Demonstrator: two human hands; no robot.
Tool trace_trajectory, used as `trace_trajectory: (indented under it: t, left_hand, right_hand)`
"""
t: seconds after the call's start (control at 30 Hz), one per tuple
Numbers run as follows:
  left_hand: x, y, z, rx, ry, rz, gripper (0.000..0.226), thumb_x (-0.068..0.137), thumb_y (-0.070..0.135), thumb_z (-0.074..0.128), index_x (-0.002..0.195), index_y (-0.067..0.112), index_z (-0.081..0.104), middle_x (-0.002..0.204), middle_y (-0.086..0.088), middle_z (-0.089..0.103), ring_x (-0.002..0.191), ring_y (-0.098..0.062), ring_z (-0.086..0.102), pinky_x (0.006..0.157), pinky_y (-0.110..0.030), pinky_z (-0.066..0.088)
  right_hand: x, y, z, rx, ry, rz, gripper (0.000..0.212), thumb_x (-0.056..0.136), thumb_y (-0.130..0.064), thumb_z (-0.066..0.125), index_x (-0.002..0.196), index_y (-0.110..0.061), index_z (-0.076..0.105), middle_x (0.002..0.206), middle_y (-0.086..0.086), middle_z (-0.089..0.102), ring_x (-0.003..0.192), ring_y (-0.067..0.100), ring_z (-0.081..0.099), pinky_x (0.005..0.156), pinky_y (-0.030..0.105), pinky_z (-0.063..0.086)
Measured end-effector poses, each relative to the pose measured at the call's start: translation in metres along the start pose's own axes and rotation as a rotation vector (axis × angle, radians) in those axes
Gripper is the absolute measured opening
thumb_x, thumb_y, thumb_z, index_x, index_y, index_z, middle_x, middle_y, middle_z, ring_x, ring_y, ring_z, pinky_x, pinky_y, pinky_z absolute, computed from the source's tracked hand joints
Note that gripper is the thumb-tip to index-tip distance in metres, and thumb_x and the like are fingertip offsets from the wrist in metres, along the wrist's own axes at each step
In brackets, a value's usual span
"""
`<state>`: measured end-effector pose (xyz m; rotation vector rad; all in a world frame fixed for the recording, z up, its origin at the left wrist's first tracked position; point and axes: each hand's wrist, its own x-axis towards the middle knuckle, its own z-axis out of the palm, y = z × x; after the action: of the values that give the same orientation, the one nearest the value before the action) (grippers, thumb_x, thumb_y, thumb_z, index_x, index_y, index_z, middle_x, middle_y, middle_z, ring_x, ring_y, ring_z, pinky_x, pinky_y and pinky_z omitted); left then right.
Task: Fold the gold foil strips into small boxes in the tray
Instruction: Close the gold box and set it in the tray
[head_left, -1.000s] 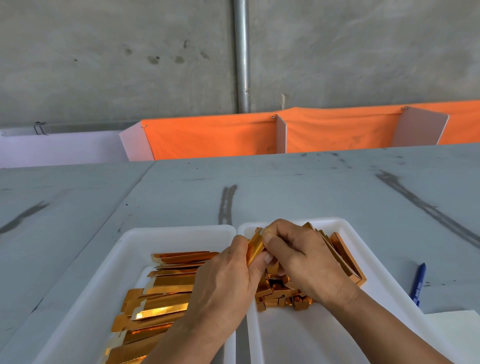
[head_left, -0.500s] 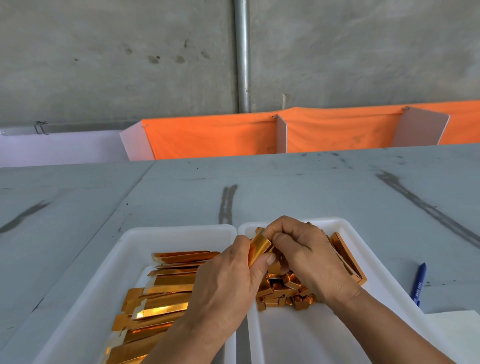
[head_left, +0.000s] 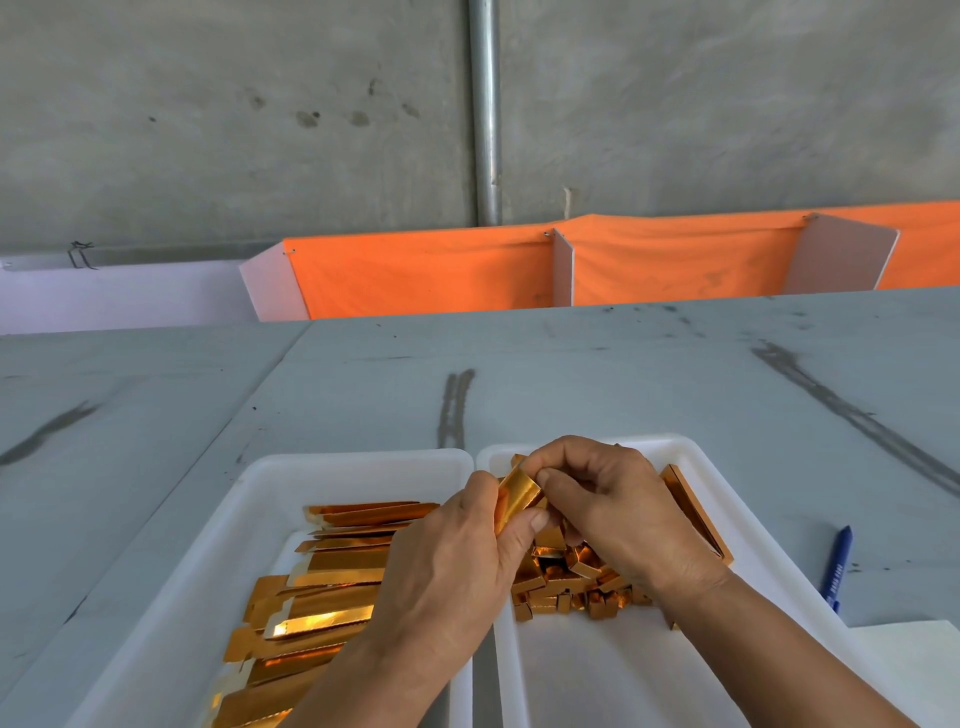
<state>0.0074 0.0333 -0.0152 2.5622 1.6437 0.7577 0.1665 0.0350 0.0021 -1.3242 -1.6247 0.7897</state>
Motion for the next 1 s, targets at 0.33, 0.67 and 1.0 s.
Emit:
trace_trajectory:
  t: [0.33,0.67,1.0]
  left_hand:
    - [-0.0007,-0.0025,0.0037,0.021,0.010,0.020,0.053,0.074,0.076,-0.003,0.088,0.034,0.026,0.066,0.012,0.042,0.054,-0.002,0.046,0.046,-0.014,0.027]
    - [-0.0013,-0.0032,0.0049,0.033,0.006,0.020,0.051,0.075,0.074,-0.004,0.090,0.035,0.025,0.067,0.013,0.040,0.054,-0.002,0.045,0.046,-0.014,0.027]
    - [0.0016,-0.0019,0.0035,0.066,0.037,-0.050,0.044,0.081,0.071,0.008,0.092,0.032,0.027,0.069,0.011,0.044,0.054,-0.005,0.046,0.046,-0.014,0.025]
  right_hand:
    - [0.0020,0.0005,-0.0070,0.077,-0.035,0.020,0.013,0.096,-0.021,0.063,0.093,-0.032,0.069,0.074,-0.001,0.072,0.061,0.010,0.064,0.057,0.025,0.052]
    - [0.0008,0.0039,-0.0077,-0.043,0.008,-0.039,0.015,0.094,-0.026,0.066,0.089,-0.040,0.071,0.078,-0.008,0.070,0.064,0.014,0.063,0.055,0.024,0.052]
    - [-0.0019,-0.0047,-0.0016,0.206,-0.046,0.113,0.020,0.099,-0.023,0.058,0.097,-0.029,0.077,0.080,-0.002,0.074,0.053,0.013,0.059,0.066,0.028,0.054]
